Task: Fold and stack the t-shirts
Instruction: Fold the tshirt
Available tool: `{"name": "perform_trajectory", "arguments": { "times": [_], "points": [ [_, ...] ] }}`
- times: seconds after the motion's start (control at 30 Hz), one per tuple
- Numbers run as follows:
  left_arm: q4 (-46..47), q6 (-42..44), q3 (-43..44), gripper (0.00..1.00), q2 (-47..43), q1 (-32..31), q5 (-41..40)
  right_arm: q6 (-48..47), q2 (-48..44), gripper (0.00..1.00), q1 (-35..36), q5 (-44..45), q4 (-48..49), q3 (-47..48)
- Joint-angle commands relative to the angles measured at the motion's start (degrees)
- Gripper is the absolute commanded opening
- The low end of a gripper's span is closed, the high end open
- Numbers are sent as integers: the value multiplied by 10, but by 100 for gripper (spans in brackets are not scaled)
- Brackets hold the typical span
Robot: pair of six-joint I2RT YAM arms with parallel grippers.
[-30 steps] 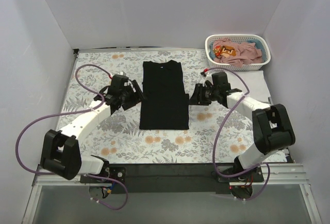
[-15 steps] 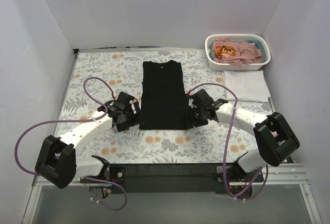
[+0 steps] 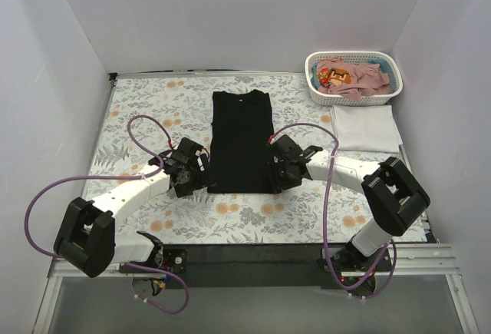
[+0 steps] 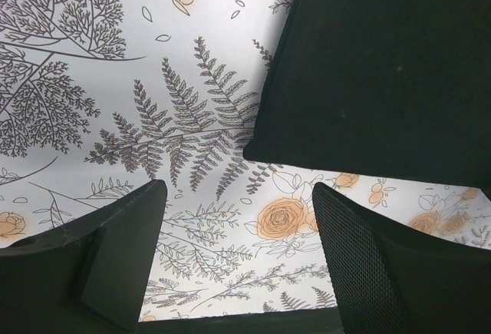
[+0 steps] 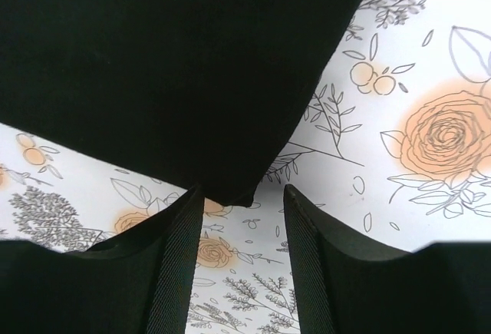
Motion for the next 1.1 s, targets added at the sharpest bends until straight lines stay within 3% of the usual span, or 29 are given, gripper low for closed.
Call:
{"name": "perform_trajectory", "arguments": {
  "times": [0.0, 0.3, 0.43, 0.53, 0.73, 1.0, 1.07],
  "points": [
    [0, -1, 3, 75, 5, -6, -11, 14, 21, 52, 12, 27, -22, 9],
    [-8, 0, 22, 75, 29, -16, -6, 36, 30, 35, 36, 63, -87, -28],
    [-8, -3, 32, 75, 50, -22, -7, 36, 36, 20, 44, 80, -88, -34],
    [-12, -6, 46, 75, 70, -28, -7, 30, 49, 3, 46, 87, -88, -29],
    [-22, -16, 77, 73, 109, -42, -18, 17, 50, 1, 50, 84, -87, -19],
    [-41, -19, 106, 54, 157, -58, -15, 12, 42, 1, 51, 80, -78, -20],
    [-44, -19, 109, 53, 169, -60, -14, 11, 42, 1, 51, 78, -77, -22]
  ]
}}
